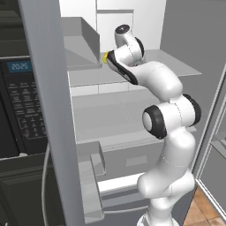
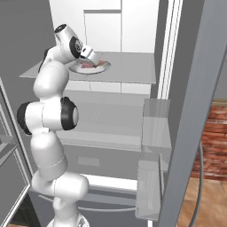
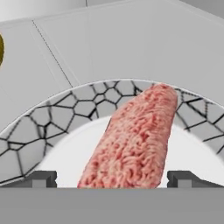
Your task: Retrieve the steak from the fridge and place it on the saucepan with marinade on the stove.
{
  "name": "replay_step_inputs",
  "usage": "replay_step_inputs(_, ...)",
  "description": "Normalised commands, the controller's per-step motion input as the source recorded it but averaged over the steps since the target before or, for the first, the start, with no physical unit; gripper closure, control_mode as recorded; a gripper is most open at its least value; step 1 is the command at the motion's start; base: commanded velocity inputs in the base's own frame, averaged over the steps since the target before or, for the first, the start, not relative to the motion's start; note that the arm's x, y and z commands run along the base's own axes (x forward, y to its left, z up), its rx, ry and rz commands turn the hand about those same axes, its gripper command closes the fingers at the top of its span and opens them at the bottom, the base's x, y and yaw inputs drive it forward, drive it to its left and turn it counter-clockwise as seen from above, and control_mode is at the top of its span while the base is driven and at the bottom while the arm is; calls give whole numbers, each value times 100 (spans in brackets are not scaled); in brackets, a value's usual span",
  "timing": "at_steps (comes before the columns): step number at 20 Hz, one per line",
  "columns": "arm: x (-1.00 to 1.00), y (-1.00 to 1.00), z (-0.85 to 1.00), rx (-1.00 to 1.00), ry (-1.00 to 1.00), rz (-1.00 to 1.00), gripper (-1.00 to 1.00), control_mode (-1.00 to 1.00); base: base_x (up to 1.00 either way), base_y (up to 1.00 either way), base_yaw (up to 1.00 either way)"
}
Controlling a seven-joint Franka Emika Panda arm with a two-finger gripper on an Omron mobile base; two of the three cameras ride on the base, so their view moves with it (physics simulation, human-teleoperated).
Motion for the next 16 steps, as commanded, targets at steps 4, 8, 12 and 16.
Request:
replay_step_inputs(4,34,4,0,0,0,-8,-100,-100,0,0,0)
replay_step_inputs(8,14,10,0,0,2,-6,-100,-100,0,0,0)
replay_step_inputs(12,2,8,-2,0,7,-3,-100,-100,0,0,0)
replay_step_inputs(16,0,0,-4,0,0,0,-100,-100,0,0,0)
